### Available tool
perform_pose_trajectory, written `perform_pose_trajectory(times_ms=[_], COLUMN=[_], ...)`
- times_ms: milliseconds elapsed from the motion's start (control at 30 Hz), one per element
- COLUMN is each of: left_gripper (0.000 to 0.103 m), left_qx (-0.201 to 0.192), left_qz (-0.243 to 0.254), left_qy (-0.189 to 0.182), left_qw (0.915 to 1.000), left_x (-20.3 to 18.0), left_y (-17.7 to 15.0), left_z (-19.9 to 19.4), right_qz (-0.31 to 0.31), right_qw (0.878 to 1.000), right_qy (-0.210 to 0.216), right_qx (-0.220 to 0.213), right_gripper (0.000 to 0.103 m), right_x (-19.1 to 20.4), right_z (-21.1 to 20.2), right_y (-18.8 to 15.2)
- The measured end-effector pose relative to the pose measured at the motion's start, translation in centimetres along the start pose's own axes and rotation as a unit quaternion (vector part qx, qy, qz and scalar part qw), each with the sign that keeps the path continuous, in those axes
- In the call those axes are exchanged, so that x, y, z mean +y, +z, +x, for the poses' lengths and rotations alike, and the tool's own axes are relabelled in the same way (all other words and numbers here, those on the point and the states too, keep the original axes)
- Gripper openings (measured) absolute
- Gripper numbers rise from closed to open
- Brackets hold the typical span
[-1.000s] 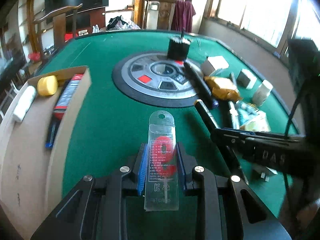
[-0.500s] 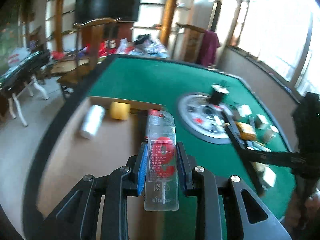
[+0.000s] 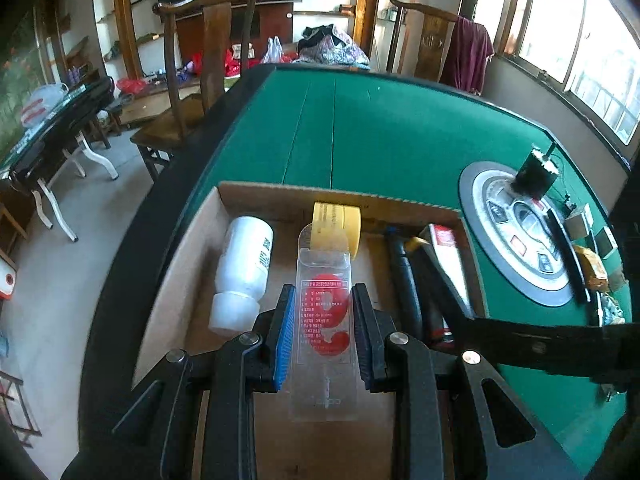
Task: Organize objects
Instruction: 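Lower both grippers into the tray and open them, releasing packet and marker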
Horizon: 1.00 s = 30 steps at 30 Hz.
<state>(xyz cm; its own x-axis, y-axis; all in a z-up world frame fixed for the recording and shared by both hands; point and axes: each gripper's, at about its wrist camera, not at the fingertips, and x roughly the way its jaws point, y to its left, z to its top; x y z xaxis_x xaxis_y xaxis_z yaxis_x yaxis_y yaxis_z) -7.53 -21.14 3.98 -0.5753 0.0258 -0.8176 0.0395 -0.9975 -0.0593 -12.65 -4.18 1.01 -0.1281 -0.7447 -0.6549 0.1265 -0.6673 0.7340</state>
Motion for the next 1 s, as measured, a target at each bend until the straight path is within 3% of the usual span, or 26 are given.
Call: perform_pose_trajectory(times_ms=[200, 467, 533, 567, 700, 1000], left_gripper=[0.023, 0.025, 0.035, 0.046, 0.061, 0.064], left_qx=[0.005, -0.005, -0.009, -0.011, -0.016, -0.027], left_qz=[-0.023, -0.059, -0.079, -0.092, -0.135, -0.193], left_qy=[-0.008, -0.024, -0.035, -0.042, -0.067, -0.078], left_qw=[0.9997, 0.9979, 0.9962, 0.9948, 0.9885, 0.9778], left_x=[1.3, 2.4, 2.8, 3.1, 3.8, 3.6], left_y=[-0.3, -0.5, -0.5, -0.6, -1.1, -3.5], left_z=[2.0, 2.2, 2.2, 2.1, 1.6, -0.1], right_qz=[0.007, -0.019, -0.027, -0.033, -0.045, -0.087], right_qw=[0.999, 0.997, 0.996, 0.995, 0.995, 0.99], right_qy=[-0.032, -0.078, -0.086, -0.091, -0.09, -0.071], right_qx=[0.005, -0.007, -0.01, -0.01, -0.023, -0.084], right_gripper=[0.013, 0.013, 0.013, 0.014, 0.015, 0.016], right_x=[0.3, 0.8, 0.8, 0.9, 0.7, -0.2], right_z=[3.5, 3.7, 3.8, 3.8, 2.4, -3.5], right_y=[1.4, 2.1, 2.1, 2.2, 2.1, -0.5])
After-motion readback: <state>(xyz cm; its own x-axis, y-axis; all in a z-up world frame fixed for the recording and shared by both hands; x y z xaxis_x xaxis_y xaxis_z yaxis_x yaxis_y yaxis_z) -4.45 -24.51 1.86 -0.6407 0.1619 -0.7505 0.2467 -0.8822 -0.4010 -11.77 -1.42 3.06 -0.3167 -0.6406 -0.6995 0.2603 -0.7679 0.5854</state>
